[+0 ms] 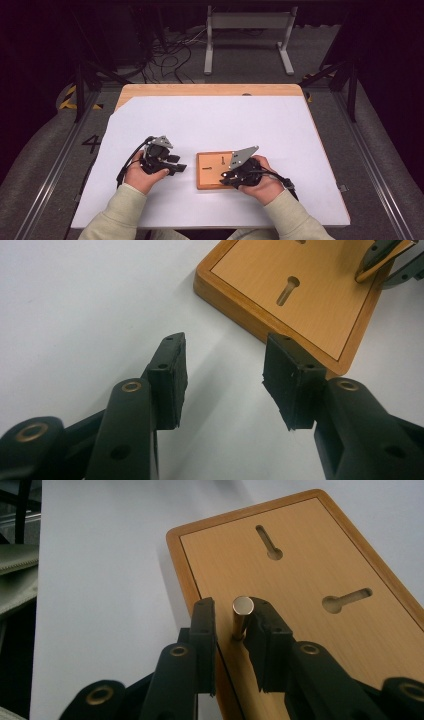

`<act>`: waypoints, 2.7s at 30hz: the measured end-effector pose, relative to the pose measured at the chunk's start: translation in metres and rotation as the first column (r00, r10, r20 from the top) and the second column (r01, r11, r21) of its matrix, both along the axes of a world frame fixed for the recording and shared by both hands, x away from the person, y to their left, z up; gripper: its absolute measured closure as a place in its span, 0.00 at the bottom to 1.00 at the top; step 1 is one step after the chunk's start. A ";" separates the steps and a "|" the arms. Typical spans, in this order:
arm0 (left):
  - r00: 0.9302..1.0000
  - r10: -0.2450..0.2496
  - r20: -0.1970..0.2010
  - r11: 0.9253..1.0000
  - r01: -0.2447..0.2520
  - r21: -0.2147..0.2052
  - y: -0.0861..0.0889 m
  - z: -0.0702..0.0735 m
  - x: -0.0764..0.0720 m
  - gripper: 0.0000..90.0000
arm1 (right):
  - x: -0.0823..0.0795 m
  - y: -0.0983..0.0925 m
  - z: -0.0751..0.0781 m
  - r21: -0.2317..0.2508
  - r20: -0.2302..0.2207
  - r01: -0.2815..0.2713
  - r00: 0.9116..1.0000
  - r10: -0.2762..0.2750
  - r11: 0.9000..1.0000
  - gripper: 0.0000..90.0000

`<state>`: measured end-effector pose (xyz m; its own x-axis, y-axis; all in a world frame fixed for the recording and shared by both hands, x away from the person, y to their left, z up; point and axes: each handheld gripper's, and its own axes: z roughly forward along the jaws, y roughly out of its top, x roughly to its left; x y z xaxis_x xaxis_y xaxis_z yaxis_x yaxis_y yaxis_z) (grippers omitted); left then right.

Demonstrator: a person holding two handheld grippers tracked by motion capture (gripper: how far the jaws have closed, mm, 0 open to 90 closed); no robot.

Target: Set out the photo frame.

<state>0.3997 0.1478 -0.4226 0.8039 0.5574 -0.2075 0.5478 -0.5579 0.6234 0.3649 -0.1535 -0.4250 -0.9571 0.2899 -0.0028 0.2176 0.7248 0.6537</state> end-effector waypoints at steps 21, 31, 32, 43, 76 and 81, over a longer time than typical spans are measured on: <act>1.000 -0.008 -0.015 1.000 0.008 -0.002 -0.002 -0.002 0.001 0.59 | -0.006 0.007 0.000 -0.087 0.127 -0.043 0.990 0.054 0.995 0.93; 0.999 -0.018 -0.027 1.000 0.017 -0.010 -0.007 -0.003 0.002 0.55 | -0.025 0.011 -0.001 -0.154 0.279 -0.062 0.955 0.104 0.986 0.93; 0.999 -0.025 -0.023 1.000 0.025 -0.008 -0.007 -0.003 0.003 0.53 | -0.027 0.011 -0.001 -0.159 0.293 -0.061 0.950 0.106 0.985 0.93; 0.999 -0.020 -0.041 0.997 0.017 -0.074 -0.013 0.001 0.006 0.45 | -0.040 0.011 -0.004 -0.186 0.379 -0.057 0.917 0.125 0.981 0.94; 0.994 -0.045 -0.097 0.989 0.030 -0.145 -0.049 -0.010 0.024 0.33 | -0.053 0.013 -0.008 -0.213 0.462 -0.034 0.877 0.131 0.977 0.94; 0.992 -0.055 -0.117 0.987 0.036 -0.159 -0.054 -0.014 0.027 0.33 | -0.053 0.013 -0.009 -0.211 0.467 -0.032 0.875 0.130 0.977 0.94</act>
